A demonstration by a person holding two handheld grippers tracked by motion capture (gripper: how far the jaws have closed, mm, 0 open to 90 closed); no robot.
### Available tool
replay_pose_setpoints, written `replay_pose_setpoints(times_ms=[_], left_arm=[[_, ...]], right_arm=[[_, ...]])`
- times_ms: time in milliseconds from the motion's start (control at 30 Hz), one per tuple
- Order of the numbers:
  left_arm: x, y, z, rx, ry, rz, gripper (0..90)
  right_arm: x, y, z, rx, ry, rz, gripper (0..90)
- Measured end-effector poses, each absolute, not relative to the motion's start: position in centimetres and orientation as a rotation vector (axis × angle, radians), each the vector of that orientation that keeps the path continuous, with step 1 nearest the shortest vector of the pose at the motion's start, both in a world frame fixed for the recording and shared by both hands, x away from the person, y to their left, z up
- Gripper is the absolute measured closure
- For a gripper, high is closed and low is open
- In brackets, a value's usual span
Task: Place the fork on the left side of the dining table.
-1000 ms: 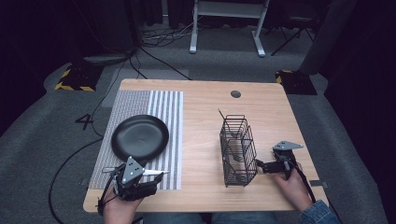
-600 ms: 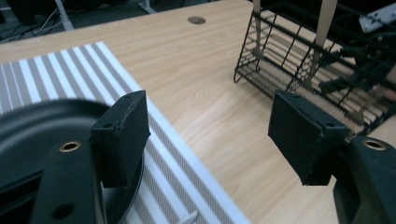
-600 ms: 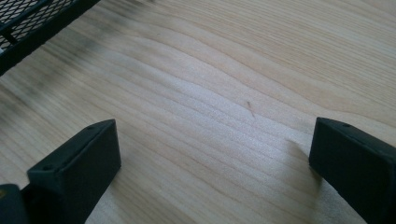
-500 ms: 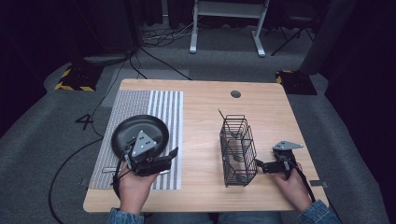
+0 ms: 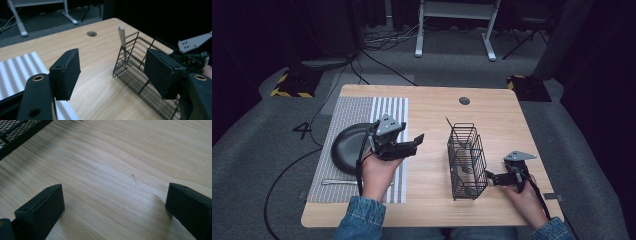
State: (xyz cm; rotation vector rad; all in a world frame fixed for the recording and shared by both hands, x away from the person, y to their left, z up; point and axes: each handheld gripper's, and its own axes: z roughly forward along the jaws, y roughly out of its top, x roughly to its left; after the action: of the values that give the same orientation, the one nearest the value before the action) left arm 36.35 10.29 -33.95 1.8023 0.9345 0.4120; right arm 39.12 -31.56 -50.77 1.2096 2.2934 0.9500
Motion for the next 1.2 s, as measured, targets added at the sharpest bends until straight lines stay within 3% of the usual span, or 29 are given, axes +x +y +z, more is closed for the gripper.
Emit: replay_pose_setpoints(times_ms=[967,1200], left_arm=[[44.5,2.9,-36.0,1.844,0.922,0.265,31.1],[45.0,2.4,-36.8,1.858,0.940,0.251,40.5]], right_arm=[[39.1,-31.6,-50.8,1.210,2.293,0.950,2.0],[39.1,-31.6,-50.8,1.211,2.293,0.950,2.0]])
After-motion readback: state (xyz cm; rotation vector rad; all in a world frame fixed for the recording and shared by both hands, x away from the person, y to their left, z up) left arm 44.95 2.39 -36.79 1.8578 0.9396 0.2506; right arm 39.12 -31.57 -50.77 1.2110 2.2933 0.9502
